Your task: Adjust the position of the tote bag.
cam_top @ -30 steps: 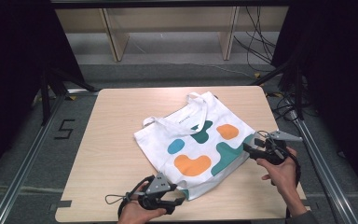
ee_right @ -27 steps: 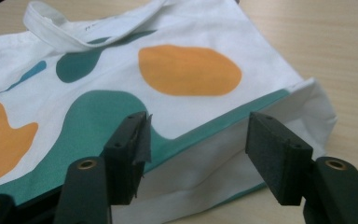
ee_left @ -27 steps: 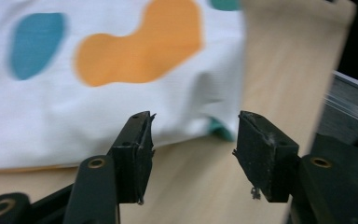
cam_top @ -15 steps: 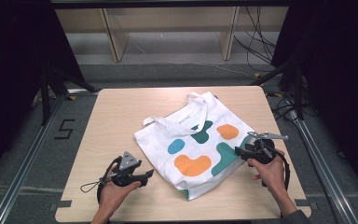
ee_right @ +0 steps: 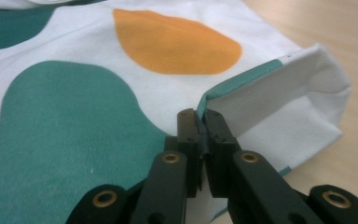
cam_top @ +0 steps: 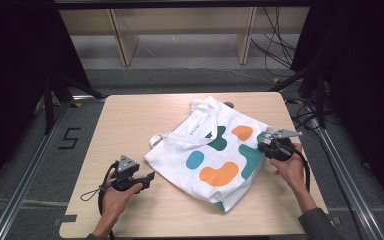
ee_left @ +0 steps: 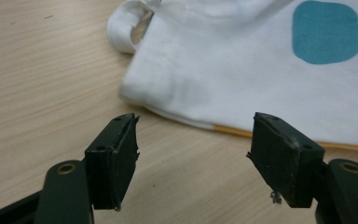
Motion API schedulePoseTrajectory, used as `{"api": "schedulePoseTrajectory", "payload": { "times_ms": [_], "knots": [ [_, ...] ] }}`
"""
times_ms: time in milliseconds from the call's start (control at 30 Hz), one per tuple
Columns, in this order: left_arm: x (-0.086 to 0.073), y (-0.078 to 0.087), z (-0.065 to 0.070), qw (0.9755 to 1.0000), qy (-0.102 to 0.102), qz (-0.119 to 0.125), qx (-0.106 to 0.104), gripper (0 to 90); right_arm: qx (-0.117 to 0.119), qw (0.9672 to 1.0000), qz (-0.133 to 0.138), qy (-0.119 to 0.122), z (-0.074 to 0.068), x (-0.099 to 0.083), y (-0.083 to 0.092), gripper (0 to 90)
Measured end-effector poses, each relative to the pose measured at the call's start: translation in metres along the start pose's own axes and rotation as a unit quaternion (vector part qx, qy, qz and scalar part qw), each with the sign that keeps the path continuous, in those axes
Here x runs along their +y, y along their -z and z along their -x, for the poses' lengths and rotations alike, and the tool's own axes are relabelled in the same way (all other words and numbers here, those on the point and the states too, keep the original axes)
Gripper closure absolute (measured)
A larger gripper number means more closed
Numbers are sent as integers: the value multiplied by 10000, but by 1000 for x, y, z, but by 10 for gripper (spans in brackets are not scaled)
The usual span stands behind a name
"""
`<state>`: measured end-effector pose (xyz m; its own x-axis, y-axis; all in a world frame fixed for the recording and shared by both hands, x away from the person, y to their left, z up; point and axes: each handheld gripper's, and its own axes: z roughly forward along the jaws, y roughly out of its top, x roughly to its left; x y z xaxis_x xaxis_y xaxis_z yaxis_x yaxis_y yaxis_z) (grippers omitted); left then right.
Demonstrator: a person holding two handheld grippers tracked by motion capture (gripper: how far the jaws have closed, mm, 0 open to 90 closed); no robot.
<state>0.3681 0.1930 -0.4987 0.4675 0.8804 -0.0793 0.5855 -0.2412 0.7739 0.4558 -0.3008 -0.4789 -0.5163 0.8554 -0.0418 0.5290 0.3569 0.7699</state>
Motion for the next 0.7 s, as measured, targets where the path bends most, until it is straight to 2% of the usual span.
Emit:
{"api": "schedulePoseTrajectory", "payload": {
  "times_ms": [100,133,167,233,267,300,333,367,400,433,467,500,533,567,600,633,667,700],
  "knots": [
    [2,-7,-1,10000,-44,-38,-77,320,7,10000,3,-36,7,5,-7,875],
    [5,-12,-2,9997,-191,-125,-109,320,17,10000,-1,26,13,8,-11,876],
    [6,-15,-1,9996,-248,-136,-98,320,-65,9999,94,-2,15,8,-13,875],
    [8,-19,-1,9997,-205,-75,-135,316,-44,10000,74,5,17,8,-13,875],
    [11,-23,-4,9993,-330,-135,-83,316,25,10000,78,-37,16,9,-13,875],
    [12,-27,-4,9995,-311,-60,-72,318,7,10000,37,-4,16,9,-12,875],
    [14,-37,-7,9995,-213,-45,-244,359,21,10000,62,-66,16,9,-12,864],
    [14,-37,-7,9995,-213,-45,-244,359,21,10000,62,-66,16,9,-12,864],
    [14,-42,-8,9995,-47,-24,-302,359,43,9997,103,-208,15,8,-13,840],
    [15,-42,-12,9995,-85,-89,-303,397,1,9990,85,-428,13,8,-11,796],
    [16,-44,-12,9998,-114,-4,-155,482,-39,9989,121,-451,14,8,-11,741],
    [17,-41,-18,9993,-223,-52,-281,600,-119,9982,33,-587,14,10,-6,590],
    [18,-41,-20,9994,-175,-9,-315,668,-162,9982,28,-572,13,11,-1,549],
    [18,-41,-20,9994,-175,-9,-315,702,-162,9982,28,-572,13,11,-1,549],
    [18,-40,-22,9991,-166,-34,-394,725,-102,9982,88,-582,4,12,14,504],
    [18,-40,-22,9991,-166,-34,-394,737,-102,9982,88,-582,4,12,14,504],
    [18,-40,-22,9990,-136,-20,-432,737,-61,9985,124,-537,-3,11,23,482],
    [17,-37,-22,9988,-96,30,-475,771,95,9987,71,-487,-16,7,40,475]
  ]
}}
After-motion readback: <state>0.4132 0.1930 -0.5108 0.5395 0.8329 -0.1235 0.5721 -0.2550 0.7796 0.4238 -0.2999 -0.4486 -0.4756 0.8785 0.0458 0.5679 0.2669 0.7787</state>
